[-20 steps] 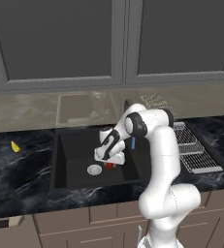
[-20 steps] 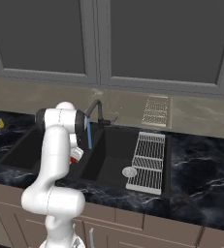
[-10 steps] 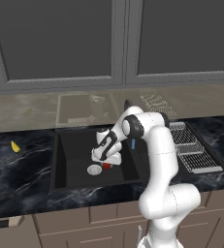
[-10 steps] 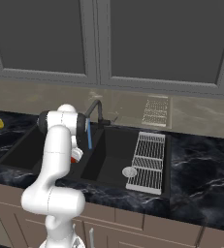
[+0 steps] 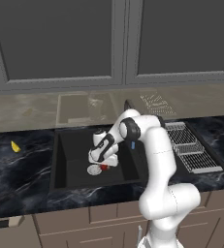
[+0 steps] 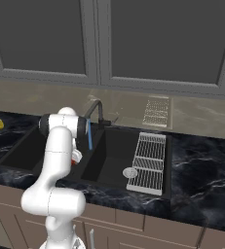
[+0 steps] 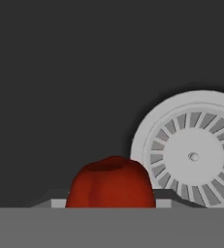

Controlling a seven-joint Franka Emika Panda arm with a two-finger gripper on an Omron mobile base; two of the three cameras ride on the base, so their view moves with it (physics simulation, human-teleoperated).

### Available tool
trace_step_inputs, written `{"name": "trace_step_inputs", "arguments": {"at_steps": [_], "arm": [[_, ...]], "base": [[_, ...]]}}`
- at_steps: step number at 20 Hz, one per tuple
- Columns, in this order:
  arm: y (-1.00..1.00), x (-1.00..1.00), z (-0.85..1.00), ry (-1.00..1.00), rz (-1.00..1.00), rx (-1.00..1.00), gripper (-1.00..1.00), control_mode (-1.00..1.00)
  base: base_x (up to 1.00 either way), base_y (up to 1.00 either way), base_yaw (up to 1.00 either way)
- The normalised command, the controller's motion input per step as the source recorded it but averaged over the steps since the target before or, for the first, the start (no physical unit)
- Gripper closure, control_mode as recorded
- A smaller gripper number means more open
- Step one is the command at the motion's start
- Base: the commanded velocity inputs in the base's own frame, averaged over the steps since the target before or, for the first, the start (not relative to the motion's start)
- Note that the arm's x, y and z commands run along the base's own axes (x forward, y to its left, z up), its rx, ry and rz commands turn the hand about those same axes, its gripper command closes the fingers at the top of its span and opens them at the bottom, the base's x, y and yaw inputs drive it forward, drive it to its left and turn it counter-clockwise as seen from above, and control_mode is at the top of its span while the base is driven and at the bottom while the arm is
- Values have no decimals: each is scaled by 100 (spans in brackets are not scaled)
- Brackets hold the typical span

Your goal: Turn on the sink faucet. Then move the bell pepper from the counter to the sink. Turn off the sink. Move the vegetable from the sink to the pot next to the stove. Finally move the pot to the rear left burner.

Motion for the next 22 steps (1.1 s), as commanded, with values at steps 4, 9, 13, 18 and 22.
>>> {"name": "trace_step_inputs", "arguments": {"at_steps": [4, 9, 13, 18, 22], "arm": [[4, 0, -22, 0, 0, 0, -100, -100], [3, 0, -3, -1, 0, 0, -100, -100], [10, -6, 27, 0, 0, 0, -100, -100], [7, -15, 60, 0, 0, 0, -100, -100], [0, -20, 63, 0, 0, 0, -100, -100]], "base": [[0, 0, 0], [0, 0, 0], [0, 0, 0], [0, 0, 0], [0, 0, 0]]}}
